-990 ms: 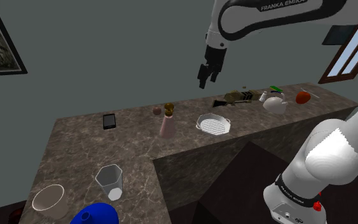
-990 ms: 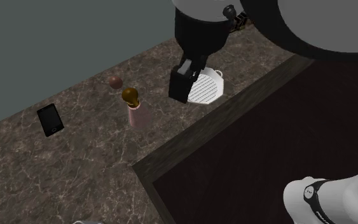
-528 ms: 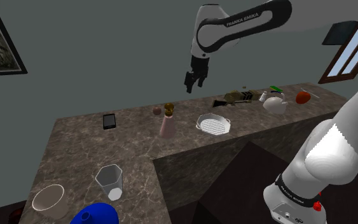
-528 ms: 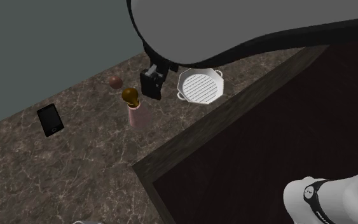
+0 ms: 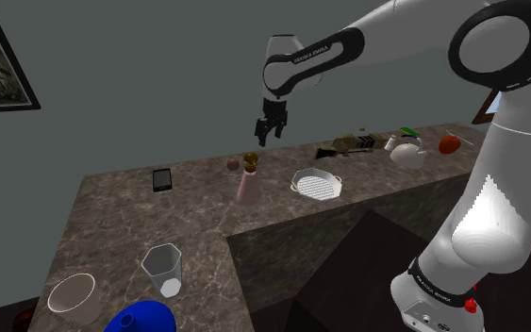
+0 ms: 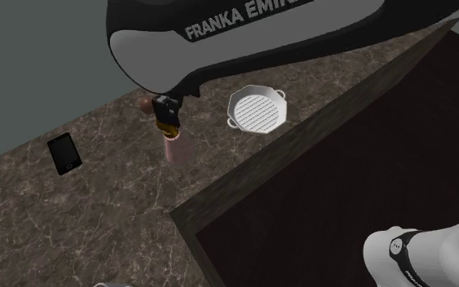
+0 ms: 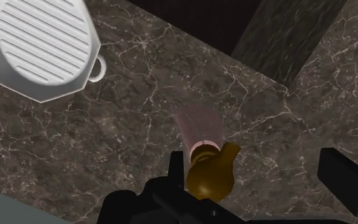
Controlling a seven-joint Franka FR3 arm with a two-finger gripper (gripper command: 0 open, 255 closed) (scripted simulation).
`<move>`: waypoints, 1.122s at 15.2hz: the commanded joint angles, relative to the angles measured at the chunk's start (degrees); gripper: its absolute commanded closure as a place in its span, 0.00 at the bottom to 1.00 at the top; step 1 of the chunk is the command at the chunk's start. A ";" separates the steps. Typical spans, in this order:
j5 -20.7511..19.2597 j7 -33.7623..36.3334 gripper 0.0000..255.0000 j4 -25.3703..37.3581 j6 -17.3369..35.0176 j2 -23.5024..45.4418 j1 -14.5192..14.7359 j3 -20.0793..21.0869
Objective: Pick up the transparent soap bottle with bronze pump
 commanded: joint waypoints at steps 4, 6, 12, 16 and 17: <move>0.41 -0.79 0.00 10.37 0.56 11.72 -0.27 0.06; 0.55 -1.09 0.00 15.20 0.20 16.50 -0.42 0.11; 0.70 -1.49 0.00 21.85 0.88 24.26 -0.62 0.22; 0.74 -1.55 0.00 21.18 3.11 25.83 -0.63 0.24; 0.75 -1.56 0.00 21.12 3.42 26.08 -0.63 0.25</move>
